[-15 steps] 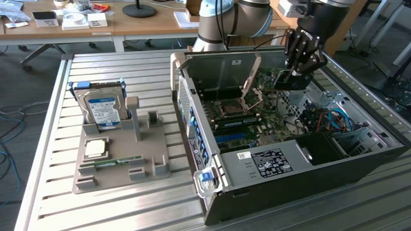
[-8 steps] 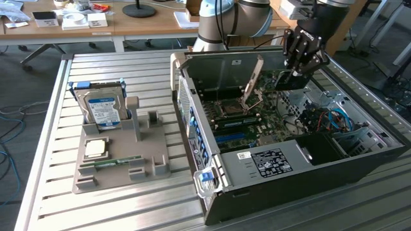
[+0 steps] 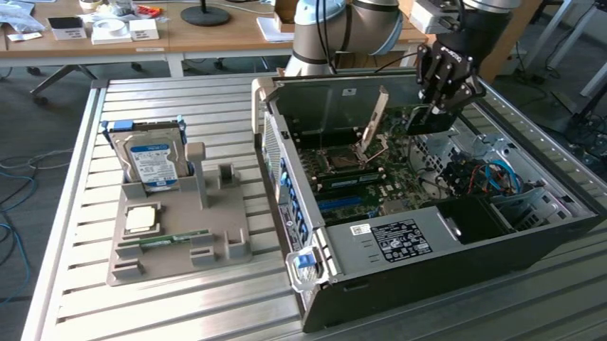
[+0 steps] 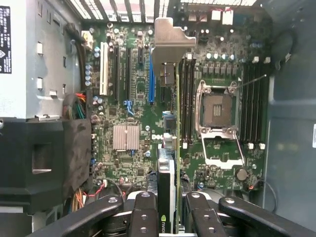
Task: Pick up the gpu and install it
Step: 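Insert the gpu into the slot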
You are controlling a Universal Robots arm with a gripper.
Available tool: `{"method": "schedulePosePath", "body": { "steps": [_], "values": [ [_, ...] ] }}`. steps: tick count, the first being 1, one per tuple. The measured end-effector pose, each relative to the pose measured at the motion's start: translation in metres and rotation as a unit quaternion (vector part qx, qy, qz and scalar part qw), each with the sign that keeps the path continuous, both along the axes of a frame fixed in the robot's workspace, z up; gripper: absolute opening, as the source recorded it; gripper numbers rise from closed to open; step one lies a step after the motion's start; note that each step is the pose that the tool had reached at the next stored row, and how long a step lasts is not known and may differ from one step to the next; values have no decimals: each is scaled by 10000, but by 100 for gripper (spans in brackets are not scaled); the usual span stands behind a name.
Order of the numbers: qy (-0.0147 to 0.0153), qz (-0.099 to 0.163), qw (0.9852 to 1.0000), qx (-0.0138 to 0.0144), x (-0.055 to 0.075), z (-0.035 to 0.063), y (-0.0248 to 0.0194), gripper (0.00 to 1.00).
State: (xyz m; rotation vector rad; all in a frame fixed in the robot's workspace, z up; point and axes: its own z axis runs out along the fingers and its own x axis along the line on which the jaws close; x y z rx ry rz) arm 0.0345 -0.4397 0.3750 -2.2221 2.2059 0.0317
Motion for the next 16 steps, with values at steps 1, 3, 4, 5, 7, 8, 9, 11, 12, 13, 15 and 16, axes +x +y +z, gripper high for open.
{"method": "schedulePosePath", "body": {
  "steps": [1,3,4,5,7,8,9,11,12,13,15,16],
  "values": [
    [-23,0,10000,1,-10,-7,0,27],
    [-24,-40,10000,0,-20,-15,1,27],
    [-24,-77,10000,-1,-23,-18,1,27],
    [-24,-108,9999,0,-25,-20,0,27],
    [-24,-162,9999,-1,-25,-22,0,27],
    [-24,-180,9998,-1,-25,-23,0,27],
    [-24,-181,9998,0,-25,-24,0,27],
    [-24,-182,9998,0,-26,-24,0,27],
    [-24,-182,9998,0,-26,-24,0,27],
    [-24,-181,9998,0,-25,-23,0,27],
    [-24,-181,9998,2,-26,-37,0,27],
    [-24,-182,9998,0,-26,-48,0,27]
  ]
}}
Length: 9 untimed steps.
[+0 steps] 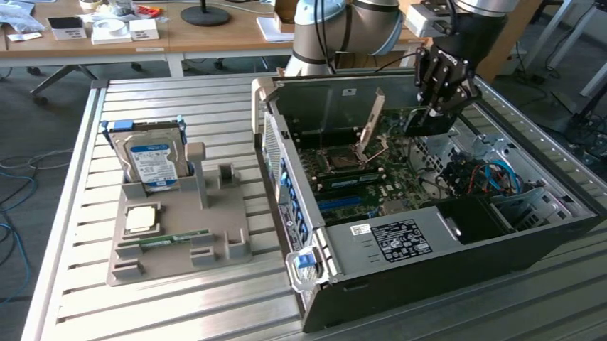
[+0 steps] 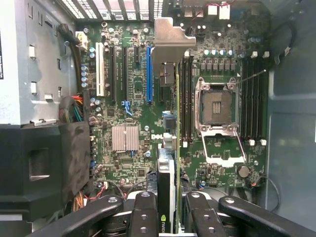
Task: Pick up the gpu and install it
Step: 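Insert the gpu into the slot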
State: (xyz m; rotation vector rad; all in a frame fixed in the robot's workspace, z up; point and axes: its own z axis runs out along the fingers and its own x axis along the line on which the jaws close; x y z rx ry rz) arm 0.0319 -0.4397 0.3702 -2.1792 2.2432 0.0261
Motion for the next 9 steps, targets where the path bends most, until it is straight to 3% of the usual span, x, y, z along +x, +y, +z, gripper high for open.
{"method": "schedulePosePath", "body": {
  "steps": [5,9],
  "values": [
    [-1,0,10000,-1,-6,-78,0,27],
    [-1,0,10000,-1,-6,-80,0,27]
  ]
}}
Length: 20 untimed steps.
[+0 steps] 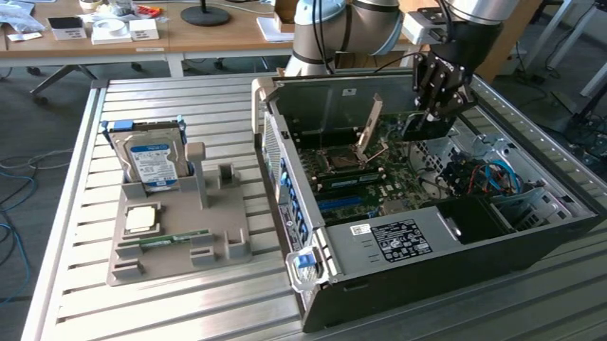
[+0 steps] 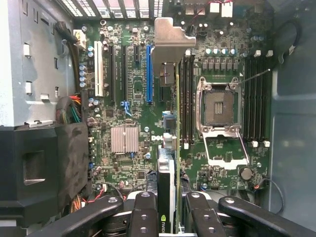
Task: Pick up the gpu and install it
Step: 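Insert the gpu into the slot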
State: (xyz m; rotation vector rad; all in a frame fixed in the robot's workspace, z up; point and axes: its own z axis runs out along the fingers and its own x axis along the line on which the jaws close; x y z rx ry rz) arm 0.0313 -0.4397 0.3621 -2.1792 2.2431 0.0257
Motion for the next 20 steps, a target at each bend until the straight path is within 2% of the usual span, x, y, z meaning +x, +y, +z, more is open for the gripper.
{"method": "schedulePosePath", "body": {
  "steps": [6,15,20],
  "values": [
    [-1,-1,10000,4,-7,-16,0,27],
    [-13,0,10000,26,-73,-140,0,27],
    [-17,0,10000,27,-145,-183,0,27]
  ]
}}
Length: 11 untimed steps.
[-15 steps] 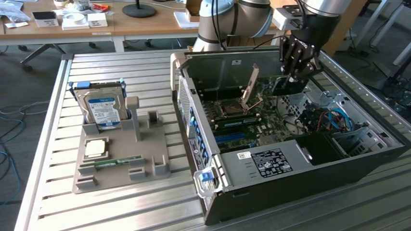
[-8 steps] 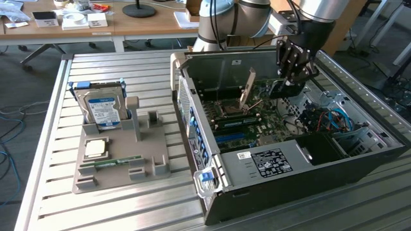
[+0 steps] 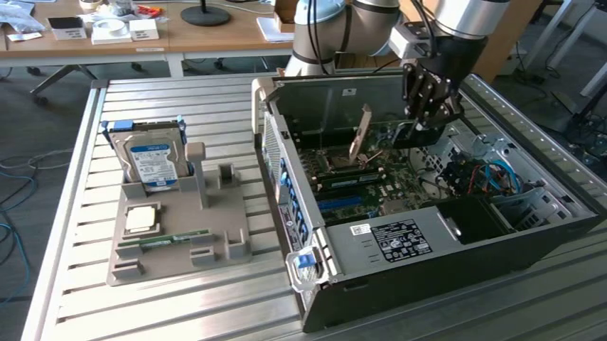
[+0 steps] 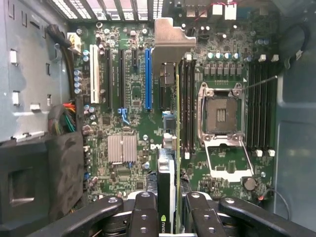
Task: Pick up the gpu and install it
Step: 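Insert the gpu into the slot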
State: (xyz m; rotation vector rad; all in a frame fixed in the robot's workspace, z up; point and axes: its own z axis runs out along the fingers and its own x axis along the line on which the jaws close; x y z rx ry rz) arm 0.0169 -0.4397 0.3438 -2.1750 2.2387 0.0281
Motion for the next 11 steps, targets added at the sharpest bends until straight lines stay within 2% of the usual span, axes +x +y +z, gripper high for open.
{"method": "schedulePosePath", "body": {
  "steps": [8,11],
  "values": [
    [0,0,10000,0,-117,-27,-1,27],
    [-1,2,10000,1,-126,-28,-17,27]
  ]
}}
